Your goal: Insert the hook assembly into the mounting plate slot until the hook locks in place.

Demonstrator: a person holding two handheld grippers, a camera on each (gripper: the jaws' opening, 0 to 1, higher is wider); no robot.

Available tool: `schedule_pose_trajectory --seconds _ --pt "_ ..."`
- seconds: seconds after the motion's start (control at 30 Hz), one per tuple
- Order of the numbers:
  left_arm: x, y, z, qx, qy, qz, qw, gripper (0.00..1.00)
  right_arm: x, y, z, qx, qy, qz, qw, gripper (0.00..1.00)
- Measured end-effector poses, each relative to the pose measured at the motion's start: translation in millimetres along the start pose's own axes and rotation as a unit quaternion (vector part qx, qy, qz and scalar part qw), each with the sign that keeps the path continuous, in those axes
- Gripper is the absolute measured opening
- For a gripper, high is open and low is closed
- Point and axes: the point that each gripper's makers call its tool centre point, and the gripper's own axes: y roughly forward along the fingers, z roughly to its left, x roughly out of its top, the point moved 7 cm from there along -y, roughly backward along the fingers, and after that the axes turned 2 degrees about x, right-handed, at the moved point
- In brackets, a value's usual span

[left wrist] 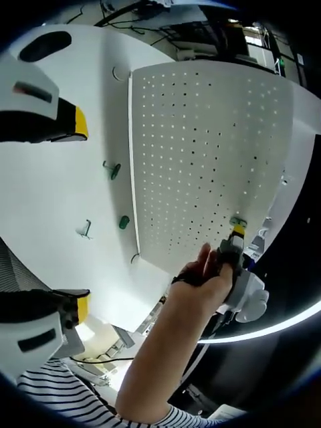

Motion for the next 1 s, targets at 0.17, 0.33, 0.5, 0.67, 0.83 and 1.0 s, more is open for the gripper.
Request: schedule_pose_trajectory --seconds 0.17,0.33,0.5,0.67,0.83,1.0 --pt "0.2 -0.7 -0.7 0.000 0.002 0.001 1.0000 0.93 -0.3 1.2 -0.7 -0.001 0.001 0.006 1.0000 0.00" --pt "1.4 -3.9 -1.5 0.003 0.003 -0.001 1.0000 0.93 0.7 2.1 -0.6 -0.003 -0.003 0.008 1.0000 0.01" --pt "2.7 -7.2 0.2 0.008 0.004 -0.005 0.9999 0.92 7.5 3.4 -2.6 -0.002 0.004 0.006 1.0000 0.03" --pt "3.7 -9.2 -2.2 0.011 0.006 -0.007 0.9999 0.92 15.2 3.0 -3.0 0.006 0.023 -0.002 0.9997 0.11" --pt "4.8 -10.5 -5.7 0.011 0.009 -0.009 0.9999 0.92 20.5 -5.5 -0.3 0.013 0.020 -0.003 0.9997 0.13" --pt "5.6 -12.9 -8.4 0.013 0.012 -0.012 0.9998 0.92 25.3 -13.9 -2.0 0.027 0.030 -0.002 0.9992 0.15"
